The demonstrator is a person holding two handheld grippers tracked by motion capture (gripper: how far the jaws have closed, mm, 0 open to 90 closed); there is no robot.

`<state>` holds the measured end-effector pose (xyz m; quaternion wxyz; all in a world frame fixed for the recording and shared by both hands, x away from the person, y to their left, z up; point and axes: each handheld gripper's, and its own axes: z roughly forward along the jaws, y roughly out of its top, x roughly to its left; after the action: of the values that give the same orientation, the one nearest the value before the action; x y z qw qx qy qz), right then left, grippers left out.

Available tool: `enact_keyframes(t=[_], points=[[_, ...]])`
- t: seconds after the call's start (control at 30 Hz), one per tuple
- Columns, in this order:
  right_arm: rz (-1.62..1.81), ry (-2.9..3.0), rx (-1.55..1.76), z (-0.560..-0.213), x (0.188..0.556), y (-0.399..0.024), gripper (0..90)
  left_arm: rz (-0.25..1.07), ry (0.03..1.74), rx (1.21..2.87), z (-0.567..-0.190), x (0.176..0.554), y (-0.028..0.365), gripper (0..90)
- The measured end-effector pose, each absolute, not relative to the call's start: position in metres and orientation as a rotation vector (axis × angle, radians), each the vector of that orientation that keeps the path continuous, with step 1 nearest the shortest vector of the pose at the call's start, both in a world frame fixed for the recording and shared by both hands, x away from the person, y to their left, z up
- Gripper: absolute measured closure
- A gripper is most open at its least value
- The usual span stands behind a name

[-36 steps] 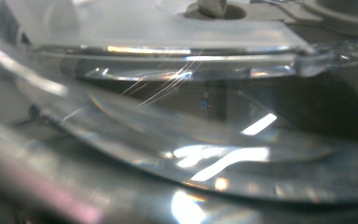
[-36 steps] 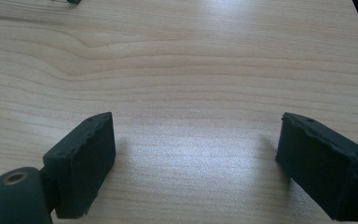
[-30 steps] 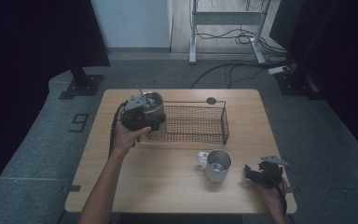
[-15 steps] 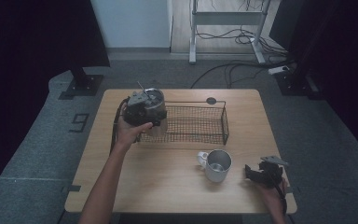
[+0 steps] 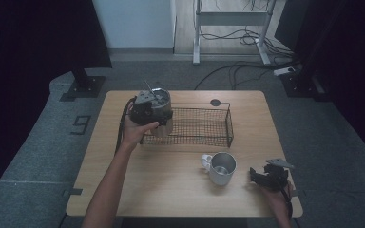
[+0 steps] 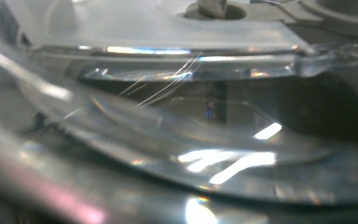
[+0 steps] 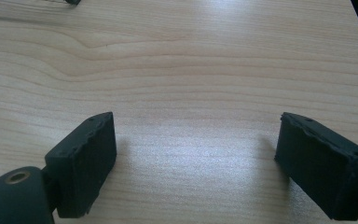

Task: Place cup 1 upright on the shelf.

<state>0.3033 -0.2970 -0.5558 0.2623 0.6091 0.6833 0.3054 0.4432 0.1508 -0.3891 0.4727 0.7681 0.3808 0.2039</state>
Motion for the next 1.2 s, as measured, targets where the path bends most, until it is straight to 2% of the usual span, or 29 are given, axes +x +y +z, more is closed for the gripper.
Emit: enact_keyframes(t=[0.73, 1.2], points=[[0.825, 1.846, 1.649, -0.556, 0.303, -0.297, 12.5, 0.518, 0.928, 1.890, -0.385, 0.461, 0.137, 4.0], [0.826, 1.845, 1.649, -0.556, 0.303, -0.297, 12.5, 0.501, 0.961, 1.914, -0.401, 0.475, 0.132, 4.0]])
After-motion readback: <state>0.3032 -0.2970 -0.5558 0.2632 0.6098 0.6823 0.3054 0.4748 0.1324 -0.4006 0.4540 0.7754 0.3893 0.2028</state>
